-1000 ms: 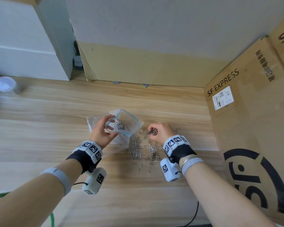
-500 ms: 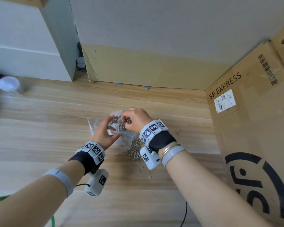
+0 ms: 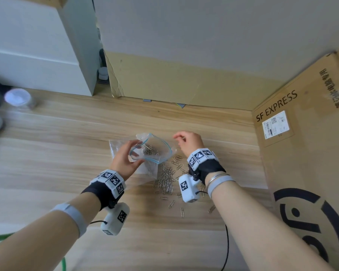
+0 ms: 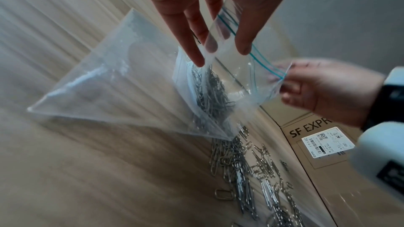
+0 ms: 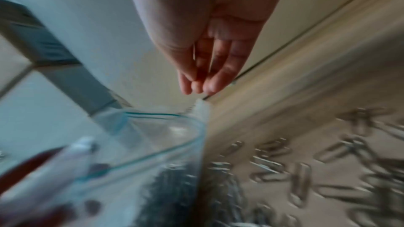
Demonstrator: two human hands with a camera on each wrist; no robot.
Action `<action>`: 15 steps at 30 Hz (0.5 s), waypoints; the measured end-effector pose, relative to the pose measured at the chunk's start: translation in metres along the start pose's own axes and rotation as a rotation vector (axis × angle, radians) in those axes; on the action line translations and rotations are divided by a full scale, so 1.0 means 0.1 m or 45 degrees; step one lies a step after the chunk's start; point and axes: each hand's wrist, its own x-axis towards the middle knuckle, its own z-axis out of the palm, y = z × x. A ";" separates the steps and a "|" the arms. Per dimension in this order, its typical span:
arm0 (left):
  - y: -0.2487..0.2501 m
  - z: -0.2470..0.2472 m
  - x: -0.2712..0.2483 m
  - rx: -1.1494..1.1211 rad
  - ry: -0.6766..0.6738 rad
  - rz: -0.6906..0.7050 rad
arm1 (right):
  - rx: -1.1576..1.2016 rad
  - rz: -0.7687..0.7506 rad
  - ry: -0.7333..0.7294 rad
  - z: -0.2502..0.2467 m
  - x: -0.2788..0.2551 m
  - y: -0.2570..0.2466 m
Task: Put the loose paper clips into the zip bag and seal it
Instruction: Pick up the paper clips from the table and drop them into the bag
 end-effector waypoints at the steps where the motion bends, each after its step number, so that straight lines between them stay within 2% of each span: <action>1: -0.01 -0.02 0.00 0.002 0.004 0.003 | -0.087 0.036 -0.054 0.04 0.02 0.10; 5: -0.03 -0.11 0.00 0.006 0.035 0.001 | -0.324 -0.008 -0.387 0.25 0.02 0.25; 9: -0.04 -0.17 -0.02 0.008 0.062 0.012 | -0.459 -0.184 -0.559 0.34 -0.01 0.10; 12: -0.06 -0.19 -0.03 0.011 0.067 0.013 | -0.338 -0.190 -0.599 0.36 -0.09 0.11; 15: -0.06 -0.17 -0.03 0.032 0.072 0.015 | -0.121 -0.055 -0.667 0.24 -0.21 0.12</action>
